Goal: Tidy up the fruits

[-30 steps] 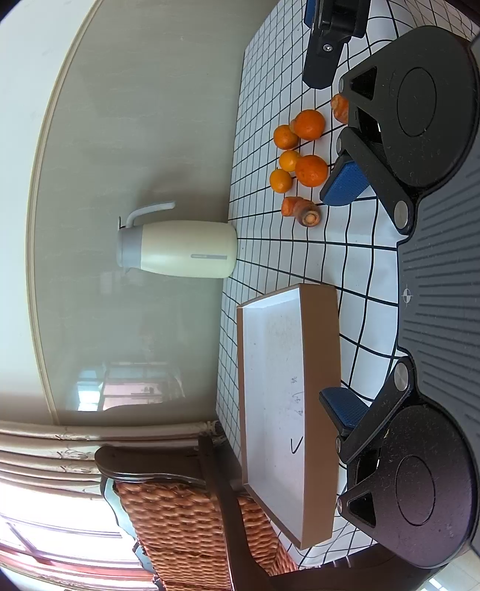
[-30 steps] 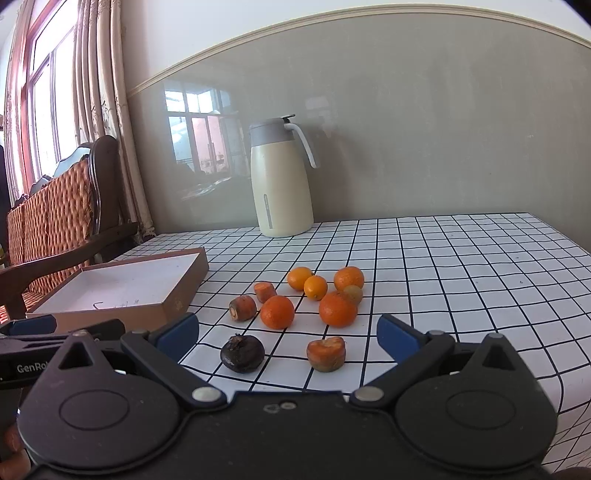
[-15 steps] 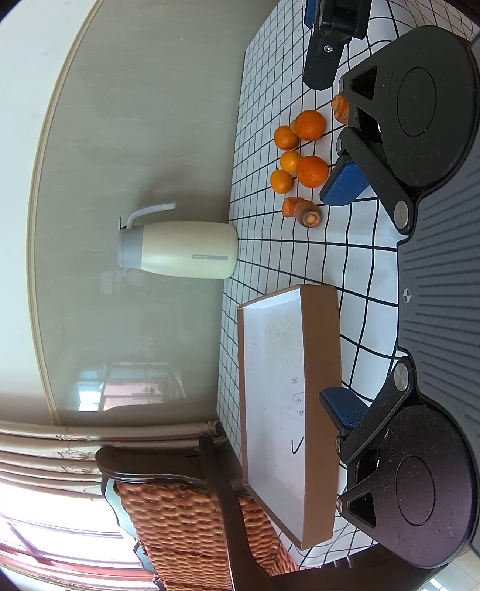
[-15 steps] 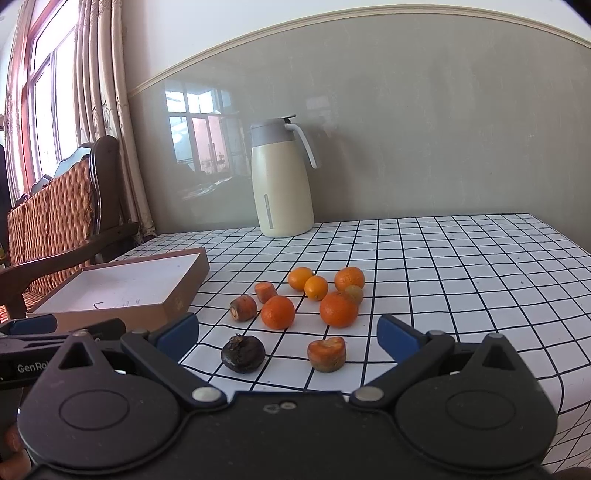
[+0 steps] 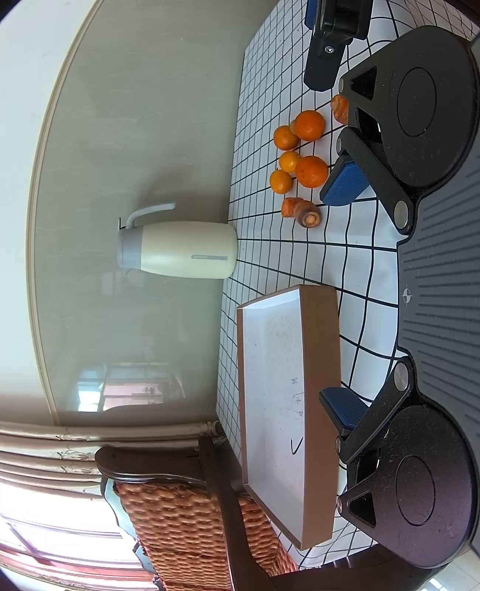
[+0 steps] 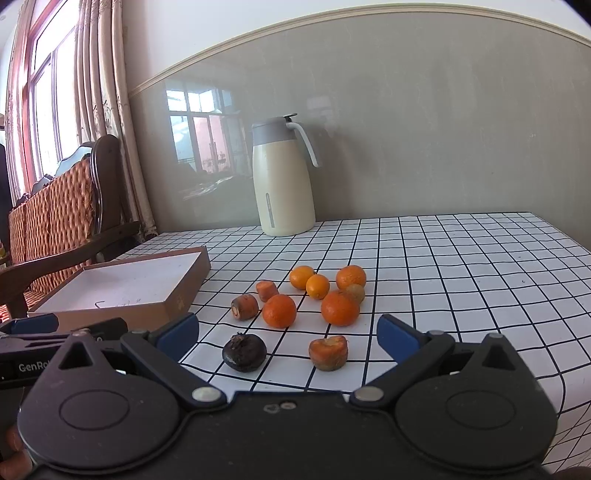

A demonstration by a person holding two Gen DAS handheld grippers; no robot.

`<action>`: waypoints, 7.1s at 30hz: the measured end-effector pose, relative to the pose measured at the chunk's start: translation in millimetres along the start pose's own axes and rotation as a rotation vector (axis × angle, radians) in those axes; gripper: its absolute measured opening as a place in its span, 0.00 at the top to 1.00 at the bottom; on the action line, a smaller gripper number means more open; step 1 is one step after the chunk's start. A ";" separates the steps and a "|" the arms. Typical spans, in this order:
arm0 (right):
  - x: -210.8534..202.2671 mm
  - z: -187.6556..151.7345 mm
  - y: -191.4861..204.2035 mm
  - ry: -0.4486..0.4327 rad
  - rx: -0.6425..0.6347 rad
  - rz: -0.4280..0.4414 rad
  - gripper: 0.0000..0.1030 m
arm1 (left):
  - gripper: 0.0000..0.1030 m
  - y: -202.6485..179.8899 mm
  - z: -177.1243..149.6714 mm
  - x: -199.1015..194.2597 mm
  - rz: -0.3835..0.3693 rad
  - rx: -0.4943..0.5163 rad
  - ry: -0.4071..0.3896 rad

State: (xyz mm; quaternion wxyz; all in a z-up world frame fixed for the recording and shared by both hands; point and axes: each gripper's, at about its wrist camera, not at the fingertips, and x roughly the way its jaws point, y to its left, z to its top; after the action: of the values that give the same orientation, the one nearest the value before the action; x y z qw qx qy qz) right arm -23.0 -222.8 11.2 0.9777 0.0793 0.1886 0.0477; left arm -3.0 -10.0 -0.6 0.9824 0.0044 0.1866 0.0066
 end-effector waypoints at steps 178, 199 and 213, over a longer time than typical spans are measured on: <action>174.0 37.9 167.5 0.038 -0.159 0.308 0.22 | 0.56 205.2 25.6 126.4 0.395 -0.197 0.103; 129.4 60.8 96.5 -0.138 -0.011 0.346 0.06 | 0.00 178.4 37.0 58.2 0.462 -0.244 -0.088; 113.9 54.6 65.9 -0.074 -0.067 0.347 0.06 | 0.00 115.5 37.7 59.6 0.338 -0.123 -0.083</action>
State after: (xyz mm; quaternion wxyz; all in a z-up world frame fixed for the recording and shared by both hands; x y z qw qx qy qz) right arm 98.6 -151.5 31.5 0.9632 0.0800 0.1341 0.2187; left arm 65.0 106.1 13.9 0.9726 -0.0243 0.1416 0.1827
